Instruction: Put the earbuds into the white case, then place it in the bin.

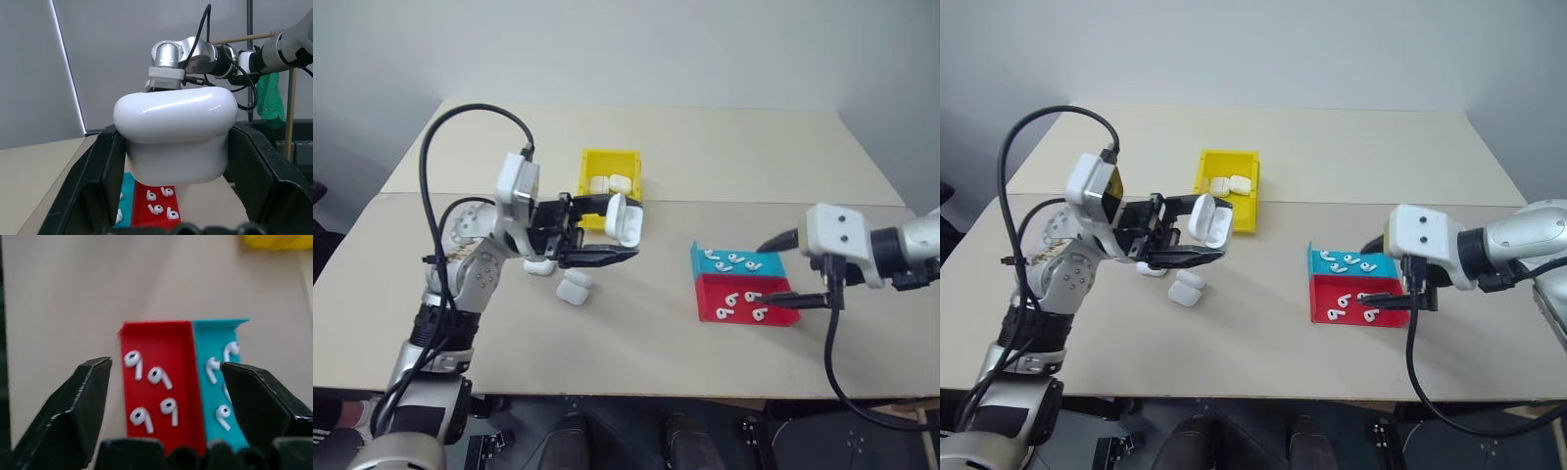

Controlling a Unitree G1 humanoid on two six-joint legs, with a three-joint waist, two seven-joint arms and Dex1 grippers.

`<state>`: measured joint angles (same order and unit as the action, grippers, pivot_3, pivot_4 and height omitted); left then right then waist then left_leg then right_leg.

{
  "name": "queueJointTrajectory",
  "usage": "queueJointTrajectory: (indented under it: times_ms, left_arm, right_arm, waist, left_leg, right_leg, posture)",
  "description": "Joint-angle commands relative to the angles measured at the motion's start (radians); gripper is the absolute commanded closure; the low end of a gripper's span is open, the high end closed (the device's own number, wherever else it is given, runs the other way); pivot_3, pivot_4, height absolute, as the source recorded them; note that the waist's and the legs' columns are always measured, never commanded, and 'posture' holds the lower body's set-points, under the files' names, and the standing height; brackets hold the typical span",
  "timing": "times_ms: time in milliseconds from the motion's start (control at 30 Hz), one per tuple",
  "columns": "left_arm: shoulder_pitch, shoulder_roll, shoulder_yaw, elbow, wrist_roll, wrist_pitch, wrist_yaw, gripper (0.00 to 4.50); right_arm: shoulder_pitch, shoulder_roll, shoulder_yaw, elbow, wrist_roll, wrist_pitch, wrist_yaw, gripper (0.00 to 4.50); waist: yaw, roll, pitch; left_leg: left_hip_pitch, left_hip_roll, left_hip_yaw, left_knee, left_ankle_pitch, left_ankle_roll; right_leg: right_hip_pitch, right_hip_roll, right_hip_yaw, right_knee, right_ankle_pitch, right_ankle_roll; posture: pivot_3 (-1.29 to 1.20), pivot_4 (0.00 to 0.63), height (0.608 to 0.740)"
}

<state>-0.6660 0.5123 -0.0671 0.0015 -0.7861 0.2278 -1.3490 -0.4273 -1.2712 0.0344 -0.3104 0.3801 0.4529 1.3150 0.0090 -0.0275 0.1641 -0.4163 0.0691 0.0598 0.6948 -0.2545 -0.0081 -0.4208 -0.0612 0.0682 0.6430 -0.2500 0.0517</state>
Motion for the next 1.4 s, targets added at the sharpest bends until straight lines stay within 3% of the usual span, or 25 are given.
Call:
queueJointTrajectory:
  times_ms: [33,367,667,933,1067,1167,1400]
  left_arm:
    - [0.028,-0.012,0.016,-0.077,0.012,0.011,0.018,1.69]
    - [0.108,0.005,0.016,-0.247,0.002,0.18,0.151,1.69]
    - [0.143,0.002,0.034,-0.296,-0.014,0.232,0.185,1.69]
    - [0.148,0.034,0.038,-0.276,0.025,0.236,0.18,1.69]
    - [0.081,0.184,-0.125,-0.28,0.241,0.357,0.227,1.69]
    - [0.055,0.223,-0.186,-0.275,0.275,0.338,0.143,1.69]
    - [-0.059,0.359,-0.401,-0.303,0.509,0.288,-0.041,1.69]
  right_arm:
    - [-0.018,-0.003,0.025,0.03,-0.066,-0.042,0.015,1.57]
    - [0.026,0.008,0.112,0.059,-0.206,-0.11,0.042,1.57]
    - [-0.053,0.08,0.205,0.129,-0.297,-0.145,0.079,1.57]
    - [-0.081,0.122,0.153,0.112,-0.244,-0.084,0.09,1.57]
    - [-0.059,0.118,0.092,0.062,-0.163,-0.015,0.089,1.57]
    - [-0.027,0.109,0.061,0.028,-0.133,0.005,0.085,1.57]
    - [0.032,0.105,0.012,-0.032,-0.095,0.034,0.055,1.57]
  waist:
    - [-0.003,0.0,0.0]
    - [-0.003,0.0,0.0]
    - [-0.003,0.0,0.0]
    - [-0.002,0.0,0.0]
    - [-0.002,0.0,0.0]
    - [0.002,0.0,0.0]
    - [0.002,0.0,0.0]
  left_leg:
    - [0.0,0.0,0.0,0.0,0.0,0.0]
    - [0.0,0.0,0.0,0.001,0.0,0.0]
    - [0.001,0.0,0.0,0.001,0.0,0.0]
    - [0.001,0.0,0.0,0.001,0.0,0.0]
    - [0.002,0.0,0.0,0.0,0.0,0.0]
    - [0.001,0.0,0.0,0.001,0.0,0.0]
    - [0.001,0.0,0.001,0.001,0.0,0.0]
  right_leg:
    - [0.0,0.0,0.0,0.001,0.0,0.0]
    - [-0.001,0.0,0.0,0.002,0.0,0.0]
    - [-0.001,0.0,0.001,0.003,0.0,0.0]
    - [0.0,0.0,0.001,0.003,0.0,0.0]
    - [0.0,0.0,0.001,0.003,0.0,0.0]
    - [0.0,0.0,0.0,0.003,0.0,0.0]
    - [-0.001,0.001,0.0,0.003,0.0,0.0]
  posture:
    - [0.0,0.15,0.74]
    - [0.0,0.15,0.74]
    - [0.0,0.15,0.74]
    - [0.0,0.15,0.74]
    - [0.0,0.15,0.74]
    - [0.0,0.15,0.74]
    - [0.0,0.15,0.74]
